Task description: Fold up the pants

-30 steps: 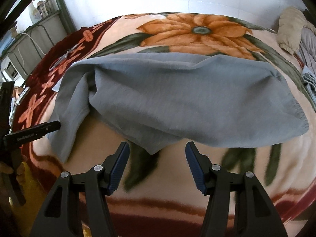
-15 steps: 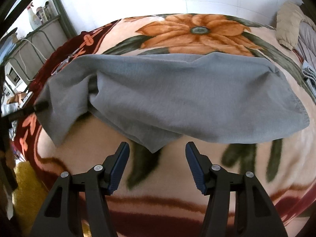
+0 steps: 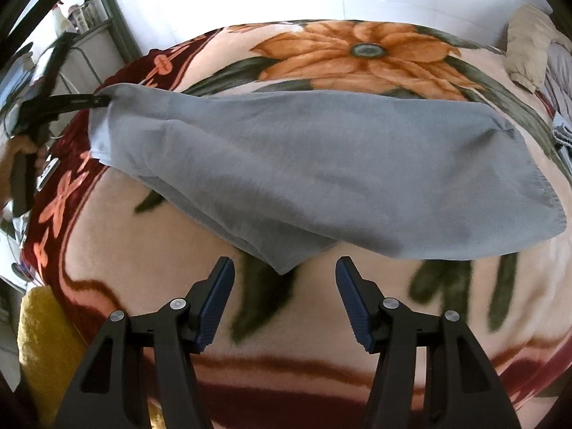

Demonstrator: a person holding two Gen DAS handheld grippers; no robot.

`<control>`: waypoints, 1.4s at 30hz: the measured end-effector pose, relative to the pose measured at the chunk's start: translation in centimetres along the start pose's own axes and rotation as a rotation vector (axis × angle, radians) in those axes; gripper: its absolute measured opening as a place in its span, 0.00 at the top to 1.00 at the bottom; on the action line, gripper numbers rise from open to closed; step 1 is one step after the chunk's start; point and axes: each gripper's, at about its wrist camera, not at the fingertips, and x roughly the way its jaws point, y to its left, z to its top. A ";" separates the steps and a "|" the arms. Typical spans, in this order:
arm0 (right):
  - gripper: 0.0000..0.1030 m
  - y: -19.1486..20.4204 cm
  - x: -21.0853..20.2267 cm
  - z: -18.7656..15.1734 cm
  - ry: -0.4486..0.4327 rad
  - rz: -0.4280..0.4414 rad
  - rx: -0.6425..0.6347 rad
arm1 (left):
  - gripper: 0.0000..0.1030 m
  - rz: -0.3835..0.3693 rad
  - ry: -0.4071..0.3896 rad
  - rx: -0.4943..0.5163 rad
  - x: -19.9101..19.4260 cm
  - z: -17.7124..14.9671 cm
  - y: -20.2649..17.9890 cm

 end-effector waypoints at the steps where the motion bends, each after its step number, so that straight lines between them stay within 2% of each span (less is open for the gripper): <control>1: 0.42 0.1 0.0 -0.1 0.001 0.000 -0.003 | 0.95 0.010 0.019 0.013 1.0 0.1 -0.1; 4: 0.42 0.3 0.2 0.4 0.014 0.012 -0.024 | 0.95 0.017 0.064 0.036 3.6 -0.1 -0.3; 7: 0.42 0.0 -0.2 2.3 0.008 0.034 -0.062 | 0.95 0.017 0.096 0.039 5.3 -0.8 -0.7; 13: 0.42 -1.9 0.3 7.8 0.006 0.072 -0.114 | 0.94 0.000 0.118 0.024 6.3 -1.9 -0.5; 18: 0.42 -2.2 -0.1 11.5 0.007 0.142 -0.158 | 0.94 -0.009 0.124 0.032 6.7 -2.4 -0.6; 23: 0.42 -2.5 3.6 14.8 0.065 0.101 -0.206 | 0.94 -0.012 0.129 0.041 7.2 -2.6 -0.9; 29: 0.48 -1.3 8.8 17.4 0.131 0.078 -0.358 | 0.94 -0.015 0.128 0.044 7.3 -2.6 -0.8; 32: 0.54 -1.0 10.9 18.1 0.165 0.068 -0.411 | 0.94 -0.013 0.128 0.044 7.3 -2.7 -0.8; 34: 0.63 -0.7 11.9 18.1 0.192 0.074 -0.437 | 0.93 -0.012 0.127 0.044 7.3 -2.7 -0.8; 35: 0.65 -0.4 12.3 18.0 0.203 0.076 -0.455 | 0.93 -0.011 0.125 0.046 7.3 -2.7 -0.9; 38: 0.70 0.3 12.6 17.5 0.199 0.063 -0.513 | 0.93 -0.011 0.123 0.046 7.3 -2.8 -0.9; 41: 0.86 0.5 12.3 17.3 0.200 0.082 -0.520 | 0.93 -0.011 0.122 0.045 7.3 -2.8 -0.9; 42: 0.94 0.7 12.1 17.1 0.195 0.076 -0.535 | 0.94 -0.010 0.118 0.043 7.2 -2.8 -1.0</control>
